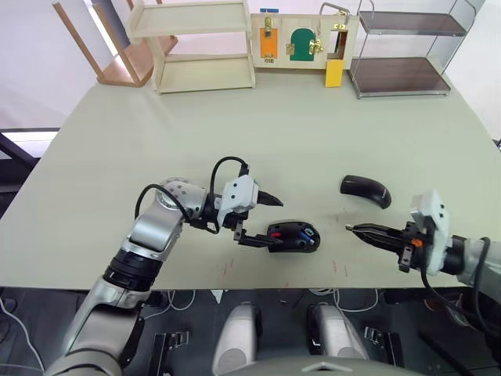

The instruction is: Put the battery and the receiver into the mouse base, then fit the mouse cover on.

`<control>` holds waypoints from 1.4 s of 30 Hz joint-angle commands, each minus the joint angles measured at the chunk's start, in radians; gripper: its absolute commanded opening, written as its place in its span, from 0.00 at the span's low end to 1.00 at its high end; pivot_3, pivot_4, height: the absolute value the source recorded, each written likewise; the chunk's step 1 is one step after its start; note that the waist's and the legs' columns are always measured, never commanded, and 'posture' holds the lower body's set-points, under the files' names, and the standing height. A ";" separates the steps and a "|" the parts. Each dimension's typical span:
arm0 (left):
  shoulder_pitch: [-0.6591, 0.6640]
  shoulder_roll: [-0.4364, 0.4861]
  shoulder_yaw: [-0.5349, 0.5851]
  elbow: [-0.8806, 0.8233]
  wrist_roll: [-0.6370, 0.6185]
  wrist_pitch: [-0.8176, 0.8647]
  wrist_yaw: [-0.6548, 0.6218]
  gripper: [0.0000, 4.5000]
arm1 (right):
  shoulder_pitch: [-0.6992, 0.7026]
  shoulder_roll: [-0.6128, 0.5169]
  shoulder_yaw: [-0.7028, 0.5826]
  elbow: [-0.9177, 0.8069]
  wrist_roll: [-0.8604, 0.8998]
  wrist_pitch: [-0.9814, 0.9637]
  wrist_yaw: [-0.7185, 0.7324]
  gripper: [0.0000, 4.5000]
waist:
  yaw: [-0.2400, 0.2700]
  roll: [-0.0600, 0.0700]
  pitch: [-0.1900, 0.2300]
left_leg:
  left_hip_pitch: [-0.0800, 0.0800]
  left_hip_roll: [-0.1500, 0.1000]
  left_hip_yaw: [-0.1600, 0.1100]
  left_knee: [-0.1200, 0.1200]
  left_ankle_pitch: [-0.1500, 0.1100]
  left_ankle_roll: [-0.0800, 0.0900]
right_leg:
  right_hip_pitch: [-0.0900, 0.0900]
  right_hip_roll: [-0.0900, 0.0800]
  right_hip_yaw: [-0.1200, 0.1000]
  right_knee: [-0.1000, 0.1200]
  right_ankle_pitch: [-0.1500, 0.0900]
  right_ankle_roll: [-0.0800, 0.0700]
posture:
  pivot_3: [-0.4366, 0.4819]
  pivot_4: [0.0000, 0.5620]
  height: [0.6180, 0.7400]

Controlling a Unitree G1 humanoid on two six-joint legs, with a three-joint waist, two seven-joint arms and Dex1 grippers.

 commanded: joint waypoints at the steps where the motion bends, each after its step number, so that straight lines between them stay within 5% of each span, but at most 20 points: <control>1: -0.008 -0.022 -0.002 -0.012 0.004 0.021 0.038 0.98 | 0.036 0.029 -0.043 -0.001 -0.074 -0.127 0.082 0.00 | 0.000 0.000 0.000 | 0.000 0.000 0.000 0.000 0.000 0.000 | 0.000 0.000 0.000 0.000 0.000 0.000 | 0.48 0.27 1.00; 20: 0.012 -0.073 -0.109 -0.045 0.065 0.071 0.115 0.98 | 0.081 0.107 -0.102 0.141 -0.112 -0.346 0.362 0.00 | 0.001 0.000 0.000 | 0.001 0.000 0.000 0.001 0.000 0.000 | 0.001 0.000 0.000 0.001 0.001 -0.003 | 0.48 0.27 1.00; 42: 0.020 -0.129 -0.138 0.043 0.136 0.020 0.155 0.98 | 0.051 0.125 -0.121 0.233 -0.116 -0.411 0.459 0.00 | 0.007 0.000 0.000 | 0.002 0.000 0.000 0.002 0.000 0.000 | 0.001 0.000 0.000 0.004 0.001 -0.003 | 0.48 0.27 1.00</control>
